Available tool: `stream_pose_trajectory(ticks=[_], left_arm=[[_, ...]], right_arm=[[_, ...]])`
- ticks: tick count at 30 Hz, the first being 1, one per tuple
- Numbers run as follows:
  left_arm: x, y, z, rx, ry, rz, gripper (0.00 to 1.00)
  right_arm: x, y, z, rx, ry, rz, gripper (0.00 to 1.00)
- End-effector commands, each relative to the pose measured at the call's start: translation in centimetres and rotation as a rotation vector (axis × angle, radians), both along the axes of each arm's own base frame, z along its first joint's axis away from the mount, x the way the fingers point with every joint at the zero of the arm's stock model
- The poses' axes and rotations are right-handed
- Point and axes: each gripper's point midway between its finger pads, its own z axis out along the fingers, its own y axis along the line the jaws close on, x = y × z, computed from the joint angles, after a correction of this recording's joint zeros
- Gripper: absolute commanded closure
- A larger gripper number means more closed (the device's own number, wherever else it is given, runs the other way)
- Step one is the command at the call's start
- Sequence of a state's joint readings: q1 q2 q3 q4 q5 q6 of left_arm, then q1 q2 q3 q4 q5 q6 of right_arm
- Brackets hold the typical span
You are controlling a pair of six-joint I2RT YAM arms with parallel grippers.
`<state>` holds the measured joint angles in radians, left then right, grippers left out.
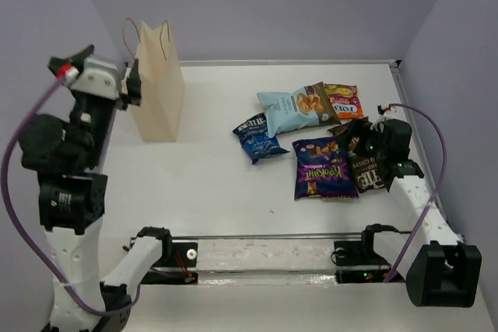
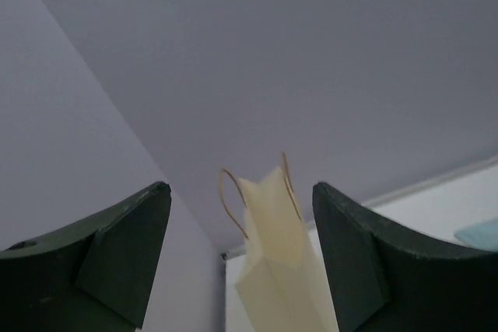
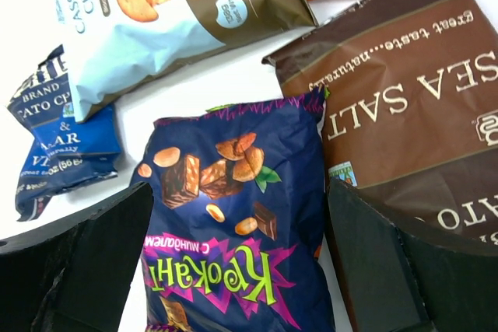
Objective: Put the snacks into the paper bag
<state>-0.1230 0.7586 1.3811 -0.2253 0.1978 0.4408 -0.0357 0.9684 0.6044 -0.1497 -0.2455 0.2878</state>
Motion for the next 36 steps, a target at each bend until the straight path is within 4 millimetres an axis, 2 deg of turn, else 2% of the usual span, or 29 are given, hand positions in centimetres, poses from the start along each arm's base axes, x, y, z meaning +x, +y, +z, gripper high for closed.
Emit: stream_pose_trajectory(ticks=[1,3,4,5,7,8,9,11,12,13,14,16,23,26,31,34,36], left_arm=[[8.6,5.1,-0.9,-0.02,0.276,0.342,0.16],[10.5,5.7,-1.0,-0.002,0.33,0.372,0.13],[12.6,6.4,-2.1,0.002,0.377,0.399,0.11],[13.1,6.9,-1.5,-0.024,0.368,0.412,0.09],[14.7,7.7,-2.0,-0.05,0.385,0.41,0.09],[15.9,9.0,-2.8,-0.076,0.414,0.414,0.07],[16.4,9.3,-3.2,-0.085,0.43,0.406,0.07],[17.7,10.6,-5.3,-0.107,0.495,0.417,0.05],[18.3,10.3,-6.3,-0.124,0.525,0.386,0.05],[18.3,10.7,-6.8,-0.13,0.539,0.393,0.05],[18.8,11.1,-8.6,-0.132,0.578,0.402,0.05],[18.9,12.0,-9.5,-0.137,0.586,0.417,0.07],[19.8,11.5,-15.6,-0.099,0.712,0.366,0.07],[20.5,11.6,-17.4,-0.102,0.743,0.365,0.08],[22.3,12.7,-18.3,-0.124,0.742,0.414,0.13],[23.3,12.6,-18.5,-0.146,0.73,0.404,0.22],[23.7,11.9,-19.2,-0.159,0.746,0.366,0.31]], right_arm=[[1.3,0.6,2.9,0.004,-0.077,0.036,0.01],[1.4,0.8,2.7,0.009,-0.068,0.042,0.01],[1.4,0.8,2.6,0.014,-0.062,0.043,0.01],[1.3,1.0,2.6,0.018,-0.062,0.051,0.01],[1.2,1.1,2.5,0.022,-0.061,0.056,0.01],[1.1,1.1,2.5,0.022,-0.063,0.059,0.01],[1.0,1.1,2.4,0.019,-0.062,0.059,0.01],[0.7,1.1,2.5,0.013,-0.066,0.059,0.01],[0.5,1.0,2.1,0.008,-0.058,0.06,0.01],[0.4,1.0,2.2,0.006,-0.06,0.057,0.01],[0.2,0.9,2.0,0.004,-0.056,0.053,0.01],[-0.2,0.9,1.8,0.004,-0.053,0.052,0.01],[-0.9,0.2,1.7,-0.017,-0.056,0.016,0.0],[-1.0,-0.1,2.0,-0.026,-0.065,0.003,0.0],[-0.8,0.0,2.4,-0.03,-0.069,0.014,0.0],[-0.5,0.1,2.2,-0.031,-0.053,0.018,0.0],[-0.2,-0.4,1.5,-0.037,-0.017,-0.007,0.0]])
